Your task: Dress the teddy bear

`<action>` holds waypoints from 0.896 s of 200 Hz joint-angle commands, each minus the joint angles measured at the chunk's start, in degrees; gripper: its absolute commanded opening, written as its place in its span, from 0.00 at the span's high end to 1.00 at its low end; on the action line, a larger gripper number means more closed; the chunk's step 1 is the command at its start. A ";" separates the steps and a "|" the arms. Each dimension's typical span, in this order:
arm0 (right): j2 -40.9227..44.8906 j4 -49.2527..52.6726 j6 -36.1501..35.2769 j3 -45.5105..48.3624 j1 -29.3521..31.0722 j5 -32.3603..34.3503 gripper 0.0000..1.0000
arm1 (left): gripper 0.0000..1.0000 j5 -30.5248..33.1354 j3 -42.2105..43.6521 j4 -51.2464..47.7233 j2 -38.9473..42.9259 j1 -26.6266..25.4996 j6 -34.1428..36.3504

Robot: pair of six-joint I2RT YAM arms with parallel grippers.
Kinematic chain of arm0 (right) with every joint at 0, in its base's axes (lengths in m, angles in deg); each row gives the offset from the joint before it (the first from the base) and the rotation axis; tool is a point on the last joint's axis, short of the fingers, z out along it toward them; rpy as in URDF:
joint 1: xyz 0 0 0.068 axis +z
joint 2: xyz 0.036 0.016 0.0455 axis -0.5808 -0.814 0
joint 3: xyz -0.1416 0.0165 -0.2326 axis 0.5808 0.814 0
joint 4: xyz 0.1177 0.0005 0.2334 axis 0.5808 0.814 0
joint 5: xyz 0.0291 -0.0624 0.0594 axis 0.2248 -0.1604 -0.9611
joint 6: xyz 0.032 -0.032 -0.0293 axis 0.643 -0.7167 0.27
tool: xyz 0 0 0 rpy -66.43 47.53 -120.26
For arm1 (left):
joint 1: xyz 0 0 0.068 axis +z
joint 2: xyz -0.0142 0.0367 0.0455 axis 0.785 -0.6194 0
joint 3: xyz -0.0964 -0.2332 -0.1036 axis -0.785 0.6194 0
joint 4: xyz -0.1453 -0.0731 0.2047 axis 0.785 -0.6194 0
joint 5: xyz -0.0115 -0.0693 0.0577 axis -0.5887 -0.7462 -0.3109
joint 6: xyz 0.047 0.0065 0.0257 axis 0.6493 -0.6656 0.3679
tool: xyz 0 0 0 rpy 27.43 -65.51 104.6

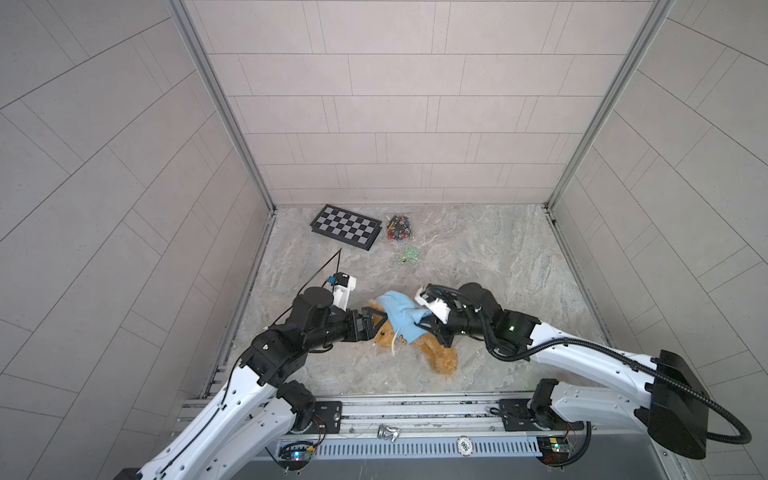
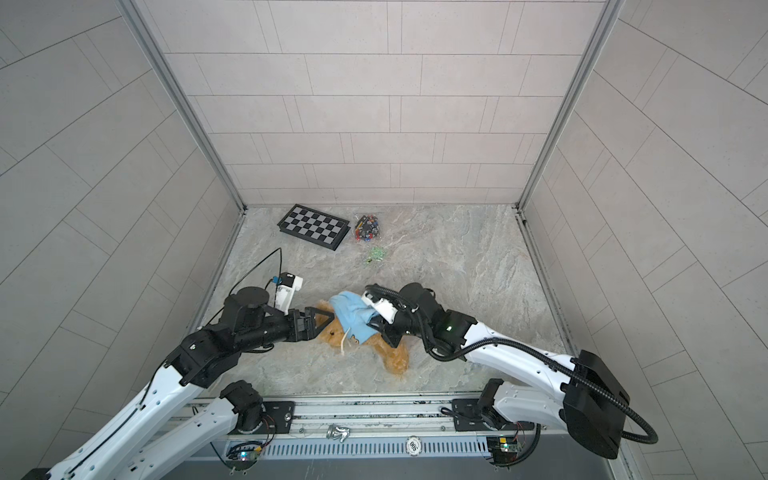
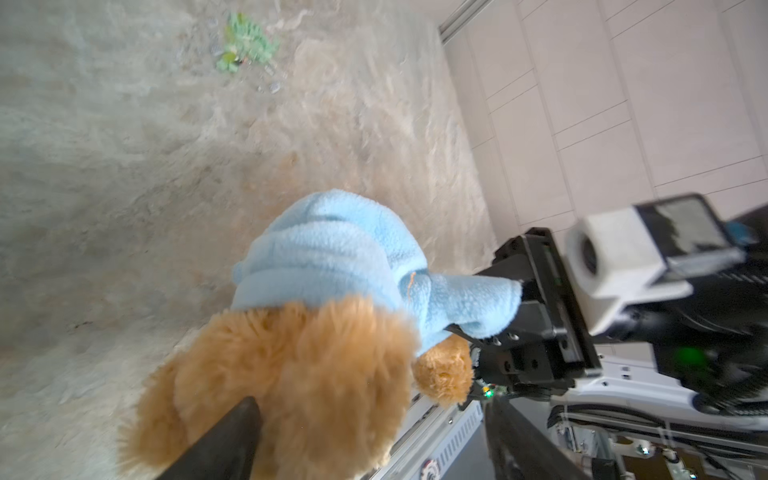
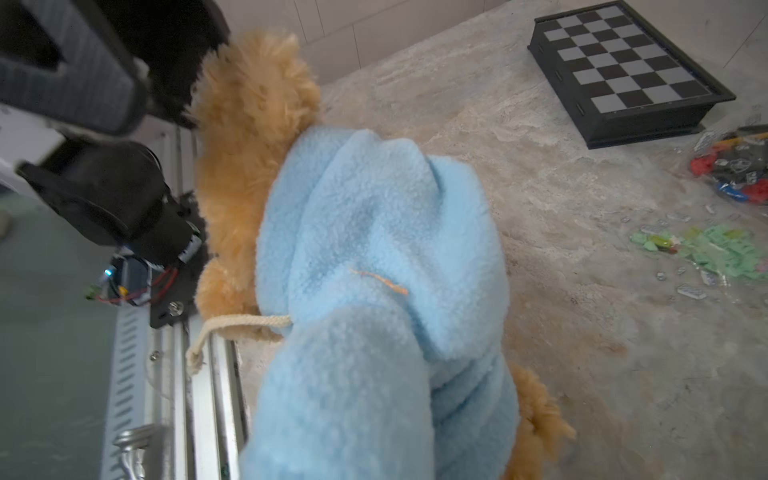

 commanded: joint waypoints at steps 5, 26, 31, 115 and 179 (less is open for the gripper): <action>0.34 -7.67 11.01 2.44 -5.34 -18.94 1.00 | 0.10 1.18 1.48 5.17 3.38 0.33 0.84; -4.25 -9.21 14.10 3.30 -10.60 -23.73 1.00 | 0.13 2.45 5.64 8.88 5.55 0.33 -1.05; -5.64 -10.79 15.49 4.49 -11.86 -25.12 1.00 | 0.14 3.00 6.44 9.00 5.80 0.33 -1.20; -24.19 -3.41 9.49 -2.21 -21.95 -26.07 0.96 | 0.47 12.19 20.99 14.71 6.17 0.33 -3.91; -20.18 18.78 0.55 -9.56 -22.82 -7.29 0.36 | 0.48 11.66 23.77 24.01 -2.88 0.24 -4.67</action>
